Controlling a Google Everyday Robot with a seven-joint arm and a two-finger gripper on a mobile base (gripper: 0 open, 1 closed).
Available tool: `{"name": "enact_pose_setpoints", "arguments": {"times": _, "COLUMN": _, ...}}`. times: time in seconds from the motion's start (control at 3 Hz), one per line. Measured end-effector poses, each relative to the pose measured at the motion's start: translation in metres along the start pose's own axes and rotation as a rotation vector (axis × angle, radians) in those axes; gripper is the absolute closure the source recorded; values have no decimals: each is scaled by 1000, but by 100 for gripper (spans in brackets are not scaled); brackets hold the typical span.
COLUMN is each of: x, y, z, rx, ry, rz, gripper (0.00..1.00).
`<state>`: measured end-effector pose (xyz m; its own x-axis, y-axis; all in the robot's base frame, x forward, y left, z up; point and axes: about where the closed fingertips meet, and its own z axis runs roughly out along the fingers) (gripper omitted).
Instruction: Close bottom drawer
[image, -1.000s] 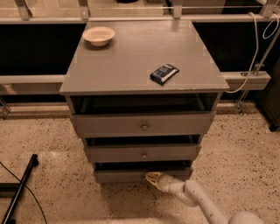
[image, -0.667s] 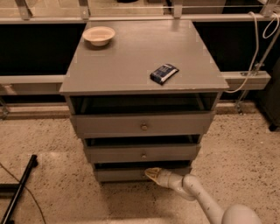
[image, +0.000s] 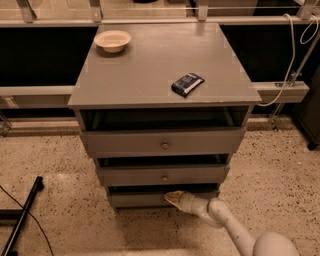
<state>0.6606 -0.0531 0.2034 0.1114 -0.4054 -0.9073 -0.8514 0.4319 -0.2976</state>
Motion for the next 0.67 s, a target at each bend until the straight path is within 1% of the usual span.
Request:
{"name": "enact_pose_setpoints", "arguments": {"times": 0.33, "x": 16, "y": 41, "z": -59, "rx": -78, "ry": -1, "rz": 0, "gripper": 100}}
{"name": "enact_pose_setpoints", "arguments": {"times": 0.67, "x": 13, "y": 72, "z": -108, "rx": -127, "ry": -10, "rz": 11, "gripper": 100}}
